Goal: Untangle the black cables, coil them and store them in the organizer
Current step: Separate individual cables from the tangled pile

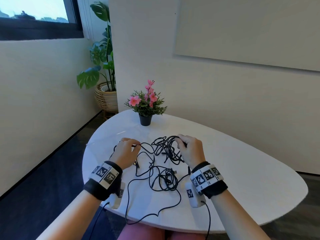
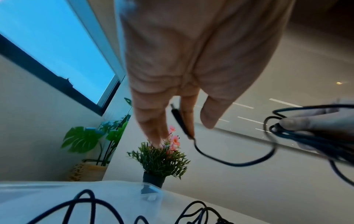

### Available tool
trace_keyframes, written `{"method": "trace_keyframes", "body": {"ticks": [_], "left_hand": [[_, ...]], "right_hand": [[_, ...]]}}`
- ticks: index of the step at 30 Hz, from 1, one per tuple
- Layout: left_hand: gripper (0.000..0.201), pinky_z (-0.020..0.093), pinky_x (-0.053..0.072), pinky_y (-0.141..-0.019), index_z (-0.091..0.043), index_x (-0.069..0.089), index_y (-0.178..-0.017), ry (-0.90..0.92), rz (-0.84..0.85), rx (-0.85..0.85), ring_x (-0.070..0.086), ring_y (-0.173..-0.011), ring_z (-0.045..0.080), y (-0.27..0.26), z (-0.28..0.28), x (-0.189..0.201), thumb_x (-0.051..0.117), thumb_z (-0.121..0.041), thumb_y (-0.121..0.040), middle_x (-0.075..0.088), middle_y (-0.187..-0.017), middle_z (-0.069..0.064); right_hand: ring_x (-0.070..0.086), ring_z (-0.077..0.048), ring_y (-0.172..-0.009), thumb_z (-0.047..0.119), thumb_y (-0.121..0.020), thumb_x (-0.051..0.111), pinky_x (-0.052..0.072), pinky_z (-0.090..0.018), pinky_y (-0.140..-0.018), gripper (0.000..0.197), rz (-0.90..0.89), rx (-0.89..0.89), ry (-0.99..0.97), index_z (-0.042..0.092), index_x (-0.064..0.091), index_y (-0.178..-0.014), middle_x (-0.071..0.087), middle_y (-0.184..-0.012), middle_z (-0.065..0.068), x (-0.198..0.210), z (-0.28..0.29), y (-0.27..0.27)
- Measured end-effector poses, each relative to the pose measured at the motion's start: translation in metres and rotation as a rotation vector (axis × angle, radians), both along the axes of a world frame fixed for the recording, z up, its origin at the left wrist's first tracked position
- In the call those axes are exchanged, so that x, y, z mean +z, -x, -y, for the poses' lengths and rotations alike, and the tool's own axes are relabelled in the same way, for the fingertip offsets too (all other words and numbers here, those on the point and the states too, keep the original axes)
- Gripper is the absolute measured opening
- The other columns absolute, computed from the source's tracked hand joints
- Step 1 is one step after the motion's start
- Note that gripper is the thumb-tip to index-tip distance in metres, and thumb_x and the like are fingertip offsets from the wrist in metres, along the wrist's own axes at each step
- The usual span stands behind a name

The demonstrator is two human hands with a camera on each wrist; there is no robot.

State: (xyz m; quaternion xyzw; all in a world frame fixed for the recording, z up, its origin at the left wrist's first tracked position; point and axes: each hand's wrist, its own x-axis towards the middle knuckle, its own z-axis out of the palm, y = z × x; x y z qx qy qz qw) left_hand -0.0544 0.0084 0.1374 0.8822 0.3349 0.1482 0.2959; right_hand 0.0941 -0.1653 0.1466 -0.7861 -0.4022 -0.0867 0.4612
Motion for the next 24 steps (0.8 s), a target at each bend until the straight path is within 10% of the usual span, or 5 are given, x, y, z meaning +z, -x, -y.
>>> {"method": "trace_keyframes", "body": {"ticks": [8,13,15,20,24], "left_hand": [[0.069,0.033,0.033,-0.107,-0.015,0.047,-0.138,0.098,0.133,-0.149,0.041,-0.130,0.018,-0.012,0.056,0.019,0.046,-0.061,-0.087,0.042,-0.143,0.003],[0.017,0.010,0.041,-0.069,-0.022,0.060,-0.108,0.308,0.198,-0.254,0.060,-0.086,0.005,-0.026,0.063,0.012,0.058,-0.029,-0.092,0.064,-0.091,-0.012],[0.015,0.010,0.043,-0.073,-0.020,0.057,-0.108,0.435,0.218,-0.283,0.059,-0.081,0.002,-0.027,0.059,0.009,0.056,-0.024,-0.094,0.062,-0.088,-0.011],[0.018,0.033,0.049,-0.096,-0.007,0.063,-0.104,0.627,0.304,-0.269,0.065,-0.094,0.016,-0.030,0.053,0.000,0.046,-0.008,-0.098,0.067,-0.094,0.006],[0.025,0.018,0.048,-0.075,-0.006,0.061,-0.095,0.895,0.517,-0.177,0.058,-0.068,0.006,-0.031,0.059,0.000,0.037,-0.003,-0.100,0.058,-0.080,0.001]], "right_hand": [[0.060,-0.031,-0.062,0.013,-0.089,0.063,0.052,-0.039,-0.062,0.018,0.115,-0.047,-0.011,-0.003,0.070,-0.085,0.065,-0.066,-0.017,-0.009,-0.006,0.009],[0.065,-0.007,-0.088,0.019,-0.090,0.063,0.044,-0.007,-0.080,0.021,-0.103,0.022,-0.004,0.003,0.074,-0.098,0.074,-0.085,-0.008,-0.005,-0.002,0.017],[0.061,0.001,-0.085,0.019,-0.090,0.063,0.037,0.003,-0.076,0.020,-0.180,0.050,-0.019,0.004,0.075,-0.094,0.074,-0.080,-0.001,-0.004,0.001,0.017],[0.059,0.016,-0.074,0.019,-0.089,0.064,0.037,0.003,-0.074,0.018,-0.257,0.093,-0.061,0.006,0.076,-0.093,0.072,-0.077,0.004,-0.008,0.001,0.020],[0.067,-0.001,-0.079,0.020,-0.089,0.065,0.052,-0.015,-0.077,0.016,-0.325,0.122,-0.094,0.015,0.075,-0.099,0.073,-0.080,0.008,-0.013,-0.004,0.021]]}}
